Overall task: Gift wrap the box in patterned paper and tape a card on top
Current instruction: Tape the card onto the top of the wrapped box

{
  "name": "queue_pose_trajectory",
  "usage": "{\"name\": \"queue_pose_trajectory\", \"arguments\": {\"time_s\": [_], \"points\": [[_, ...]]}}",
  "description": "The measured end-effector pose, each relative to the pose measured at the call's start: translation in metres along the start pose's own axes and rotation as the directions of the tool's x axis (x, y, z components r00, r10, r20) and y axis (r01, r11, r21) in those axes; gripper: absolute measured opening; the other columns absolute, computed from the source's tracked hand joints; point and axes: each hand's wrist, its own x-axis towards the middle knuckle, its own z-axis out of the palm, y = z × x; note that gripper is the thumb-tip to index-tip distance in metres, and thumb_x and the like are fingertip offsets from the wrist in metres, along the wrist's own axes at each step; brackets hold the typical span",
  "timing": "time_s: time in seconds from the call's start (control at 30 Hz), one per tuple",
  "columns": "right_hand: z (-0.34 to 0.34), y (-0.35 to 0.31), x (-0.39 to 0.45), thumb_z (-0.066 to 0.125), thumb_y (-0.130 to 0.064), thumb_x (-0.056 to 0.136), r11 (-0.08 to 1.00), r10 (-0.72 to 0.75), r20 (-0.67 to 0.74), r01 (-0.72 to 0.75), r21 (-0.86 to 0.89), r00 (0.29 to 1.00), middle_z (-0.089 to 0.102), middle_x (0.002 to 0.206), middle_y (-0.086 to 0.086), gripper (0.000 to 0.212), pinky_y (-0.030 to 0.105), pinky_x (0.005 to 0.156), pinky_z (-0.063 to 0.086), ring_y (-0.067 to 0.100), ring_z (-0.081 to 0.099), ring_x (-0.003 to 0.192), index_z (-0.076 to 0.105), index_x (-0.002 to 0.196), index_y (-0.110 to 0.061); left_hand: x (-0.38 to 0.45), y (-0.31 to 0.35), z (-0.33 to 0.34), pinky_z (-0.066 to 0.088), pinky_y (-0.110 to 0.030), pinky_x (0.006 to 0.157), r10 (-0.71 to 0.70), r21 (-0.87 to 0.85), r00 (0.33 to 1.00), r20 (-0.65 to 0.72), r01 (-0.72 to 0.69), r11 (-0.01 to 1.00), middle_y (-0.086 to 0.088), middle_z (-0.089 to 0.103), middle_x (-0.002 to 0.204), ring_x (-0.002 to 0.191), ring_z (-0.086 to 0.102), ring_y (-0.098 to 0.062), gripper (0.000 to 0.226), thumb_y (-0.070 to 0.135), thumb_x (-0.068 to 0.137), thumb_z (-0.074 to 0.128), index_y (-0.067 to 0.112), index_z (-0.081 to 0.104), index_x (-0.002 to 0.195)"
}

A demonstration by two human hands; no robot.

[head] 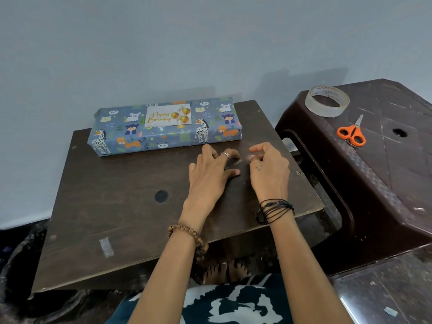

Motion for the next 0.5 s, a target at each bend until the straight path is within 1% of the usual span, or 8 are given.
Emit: {"name": "queue_pose_trajectory", "arguments": {"time_s": [0.17,0.4,0.5], "points": [[-0.0013,-0.0004,0.0003,0.052,-0.012,0.092,1.000,0.022,-0.003,-0.022,-0.012,1.000,0.064,0.112,0.003,0.024,0.025,0.083,0.040,0.017,0.058,0.105,0.058,0.114,-0.019,-0.0002,0.0011,-0.0013,0.026,-0.031,0.081,-0.009,-0.024,1.000,0.012,0.009,1.000,0.003,0.027,0.100,0.103,0.041,-0.019,0.033,0.041,0.088,0.055,0.037,0.048,0.120],[0.0006,0.0004,0.0018,0.051,-0.015,0.093,0.999,0.045,-0.007,-0.045,-0.006,0.999,0.064,0.111,0.003,0.021,0.027,0.084,0.041,0.019,0.058,0.104,0.058,0.112,-0.020,0.0005,0.0011,-0.0026,0.024,-0.030,0.081,-0.024,-0.050,0.999,0.029,0.025,0.998,0.003,0.028,0.100,0.104,0.041,-0.018,0.030,0.041,0.088,0.056,0.036,0.051,0.116],[0.0004,0.0008,0.0025,0.051,-0.016,0.093,0.999,0.052,-0.002,-0.052,-0.010,0.999,0.064,0.111,0.003,0.021,0.025,0.081,0.039,0.018,0.058,0.104,0.058,0.113,-0.020,0.0031,0.0019,-0.0045,0.023,-0.031,0.082,-0.041,-0.057,0.997,0.062,0.044,0.997,0.003,0.028,0.100,0.102,0.039,-0.016,0.028,0.041,0.088,0.056,0.036,0.051,0.115]]}}
